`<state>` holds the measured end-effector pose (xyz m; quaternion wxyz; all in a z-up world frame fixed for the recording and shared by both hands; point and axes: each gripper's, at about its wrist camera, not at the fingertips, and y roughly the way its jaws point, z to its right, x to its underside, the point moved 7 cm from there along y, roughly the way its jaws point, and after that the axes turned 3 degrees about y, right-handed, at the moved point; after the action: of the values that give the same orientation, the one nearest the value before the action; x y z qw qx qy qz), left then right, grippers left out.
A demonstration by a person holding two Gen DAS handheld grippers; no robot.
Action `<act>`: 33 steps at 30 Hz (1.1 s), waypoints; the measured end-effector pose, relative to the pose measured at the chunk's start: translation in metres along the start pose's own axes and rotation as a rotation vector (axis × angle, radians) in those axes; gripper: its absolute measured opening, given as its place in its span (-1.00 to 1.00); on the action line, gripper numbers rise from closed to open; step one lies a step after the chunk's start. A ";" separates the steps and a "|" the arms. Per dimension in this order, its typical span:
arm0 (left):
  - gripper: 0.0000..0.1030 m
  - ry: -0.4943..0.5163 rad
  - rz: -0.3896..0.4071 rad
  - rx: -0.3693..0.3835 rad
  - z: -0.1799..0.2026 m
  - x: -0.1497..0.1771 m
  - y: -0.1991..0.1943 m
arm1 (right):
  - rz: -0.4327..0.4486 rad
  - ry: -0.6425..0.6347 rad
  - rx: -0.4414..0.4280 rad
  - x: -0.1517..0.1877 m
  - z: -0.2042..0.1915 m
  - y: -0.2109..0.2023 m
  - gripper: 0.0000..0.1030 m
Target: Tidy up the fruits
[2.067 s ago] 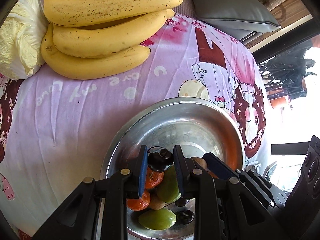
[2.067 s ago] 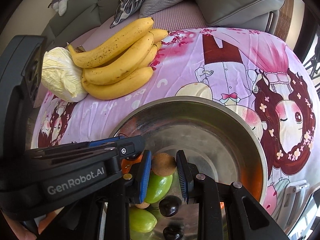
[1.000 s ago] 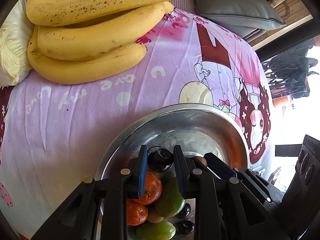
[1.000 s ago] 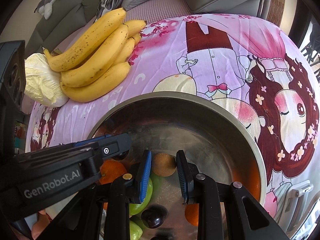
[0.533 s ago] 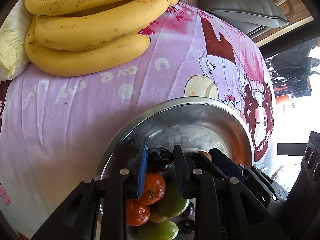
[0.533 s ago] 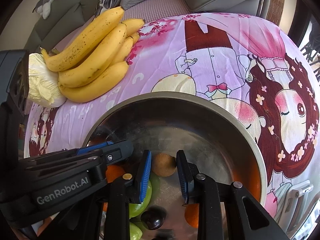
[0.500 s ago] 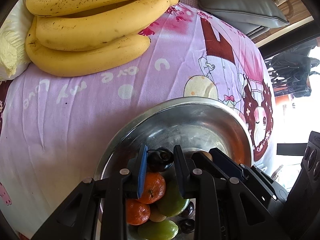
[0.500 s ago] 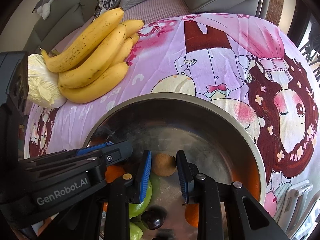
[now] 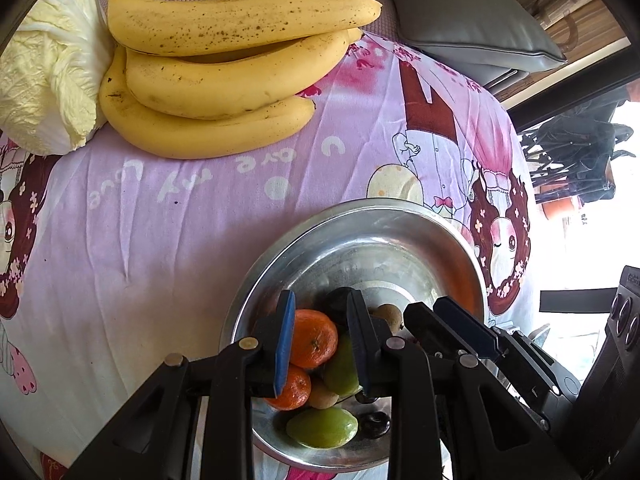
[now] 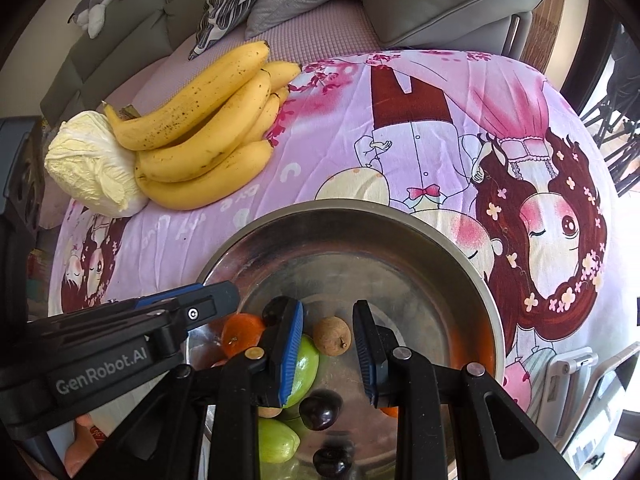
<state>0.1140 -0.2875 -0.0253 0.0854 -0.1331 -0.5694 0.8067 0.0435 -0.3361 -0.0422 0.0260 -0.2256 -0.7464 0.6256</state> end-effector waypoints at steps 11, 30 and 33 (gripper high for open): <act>0.23 -0.035 -0.010 -0.117 -0.038 0.010 -0.001 | -0.033 0.009 0.046 0.011 0.000 0.007 0.40; 0.87 -0.079 0.033 -0.284 -0.115 0.010 -0.003 | -0.040 0.006 0.075 0.007 -0.004 0.023 1.00; 0.87 -0.074 0.039 -0.288 -0.122 0.011 -0.004 | -0.037 0.009 0.075 0.004 -0.004 0.022 1.00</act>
<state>0.1418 -0.1739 -0.0608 0.0286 -0.1255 -0.6793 0.7225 0.0477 -0.3279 -0.0635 0.0494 -0.2132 -0.7265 0.6514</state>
